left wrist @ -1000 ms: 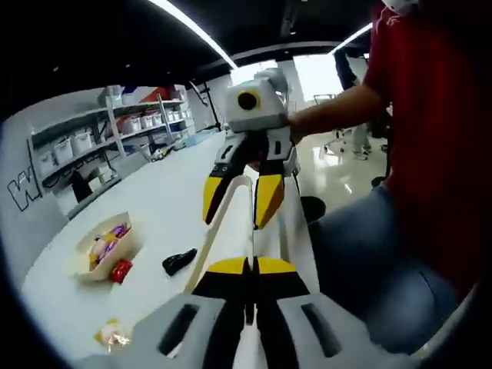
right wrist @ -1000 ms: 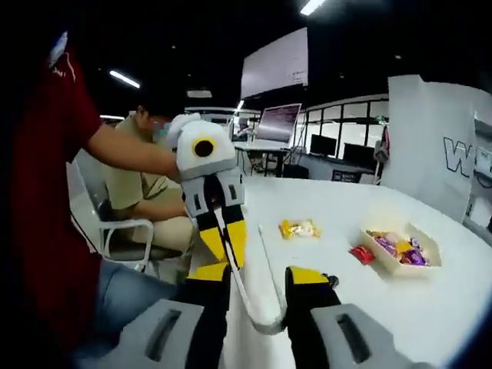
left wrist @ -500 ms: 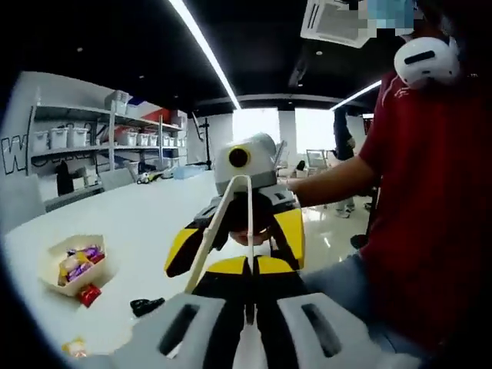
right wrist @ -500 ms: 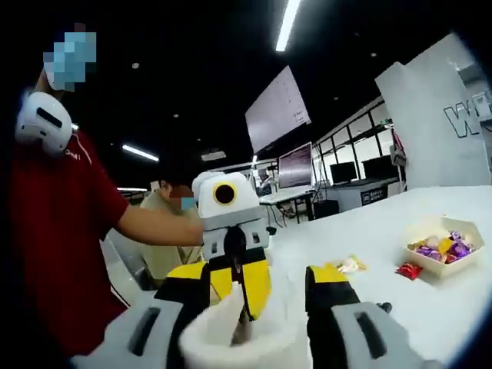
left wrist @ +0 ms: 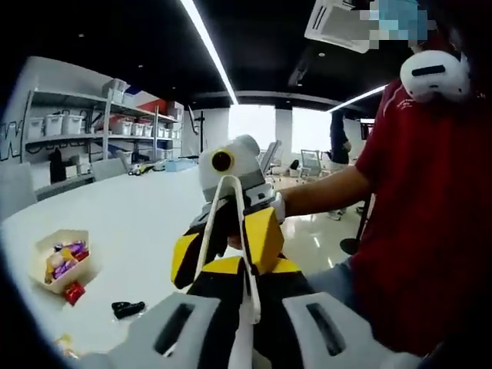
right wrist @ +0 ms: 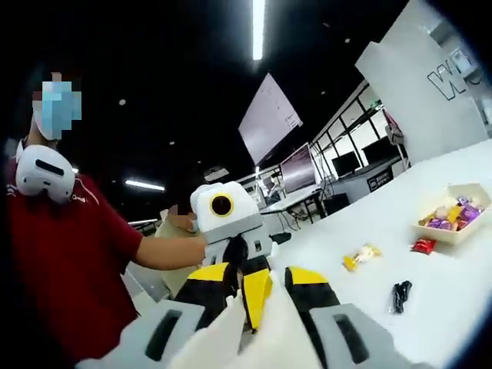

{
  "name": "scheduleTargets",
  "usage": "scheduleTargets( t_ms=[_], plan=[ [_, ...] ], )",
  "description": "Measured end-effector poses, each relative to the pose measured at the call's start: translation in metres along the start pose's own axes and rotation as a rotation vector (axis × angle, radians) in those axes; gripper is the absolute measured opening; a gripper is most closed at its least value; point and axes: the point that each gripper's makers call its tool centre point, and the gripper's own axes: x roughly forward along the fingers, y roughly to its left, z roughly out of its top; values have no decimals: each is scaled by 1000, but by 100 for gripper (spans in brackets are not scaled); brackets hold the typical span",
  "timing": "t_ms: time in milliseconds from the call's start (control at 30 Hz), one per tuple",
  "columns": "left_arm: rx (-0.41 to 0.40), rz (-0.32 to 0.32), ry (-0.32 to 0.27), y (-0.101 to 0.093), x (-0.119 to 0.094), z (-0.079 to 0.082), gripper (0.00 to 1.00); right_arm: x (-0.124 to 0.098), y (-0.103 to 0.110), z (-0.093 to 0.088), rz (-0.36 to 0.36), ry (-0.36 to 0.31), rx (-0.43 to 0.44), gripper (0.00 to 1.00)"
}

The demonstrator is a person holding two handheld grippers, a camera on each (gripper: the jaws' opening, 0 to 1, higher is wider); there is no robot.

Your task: Place the target food into the container with the food tongs after gripping and lifting it, then release it inside without dropping or visibly crushing the food.

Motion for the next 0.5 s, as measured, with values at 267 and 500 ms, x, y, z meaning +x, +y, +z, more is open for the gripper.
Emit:
scheduleTargets(
  t_ms=[267,500],
  plan=[
    [-24,27,36,5,-7,-7,4,-5,-5,7,-28,-33,19,21],
    [-89,39,20,3,-9,-3,3,-5,-4,10,-31,-61,52,23]
  ],
)
